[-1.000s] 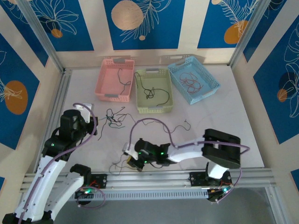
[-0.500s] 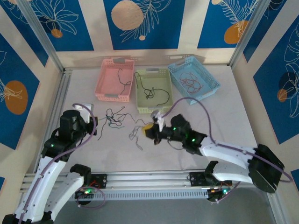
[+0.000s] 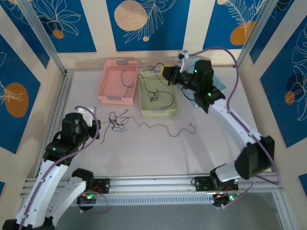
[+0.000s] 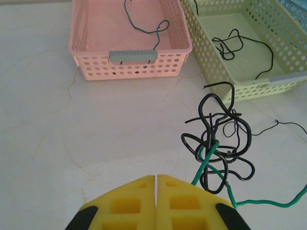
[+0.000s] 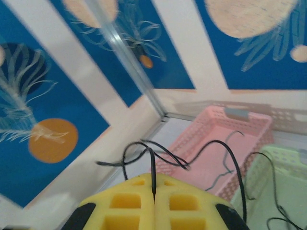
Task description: Untangle the cables
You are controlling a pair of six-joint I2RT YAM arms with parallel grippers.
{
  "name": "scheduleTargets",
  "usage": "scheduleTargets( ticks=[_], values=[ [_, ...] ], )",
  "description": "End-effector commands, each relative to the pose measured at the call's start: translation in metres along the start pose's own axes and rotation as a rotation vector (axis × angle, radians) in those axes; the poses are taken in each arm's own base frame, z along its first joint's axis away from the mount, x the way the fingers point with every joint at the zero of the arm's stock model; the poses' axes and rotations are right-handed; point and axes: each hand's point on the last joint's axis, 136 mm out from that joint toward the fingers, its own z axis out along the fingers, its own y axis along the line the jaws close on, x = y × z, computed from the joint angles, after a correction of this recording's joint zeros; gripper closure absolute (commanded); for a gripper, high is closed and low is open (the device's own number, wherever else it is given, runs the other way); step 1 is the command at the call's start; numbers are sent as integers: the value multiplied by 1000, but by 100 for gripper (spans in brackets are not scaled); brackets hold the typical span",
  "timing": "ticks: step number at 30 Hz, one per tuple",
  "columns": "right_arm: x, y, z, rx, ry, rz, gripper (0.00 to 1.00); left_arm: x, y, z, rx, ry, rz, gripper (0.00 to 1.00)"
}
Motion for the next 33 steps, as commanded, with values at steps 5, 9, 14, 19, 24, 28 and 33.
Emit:
scheduleTargets(
  ticks=[5,9,14,19,24,28,33],
  values=[
    [61,-103,49,245,153,271,100,-2,-1,2,11,-12,-2,100],
    [97,-123,73,244,258,335,90,-2,-2,2,14,-13,-3,100],
    [114,-120,77,251,290,304,43,-2,-3,2,18,-13,-2,100],
    [114,-59,55,87,283,90,39,-2,-5,2,32,-12,-1,100],
    [150,9,10,-172,306,-30,43,-5,-15,-4,89,-41,13,100],
    [207,41,-15,-249,335,-204,39,-9,-26,-9,154,-69,28,100],
    [231,61,-39,-326,268,-242,36,-13,-51,-18,303,-115,53,100]
  ],
)
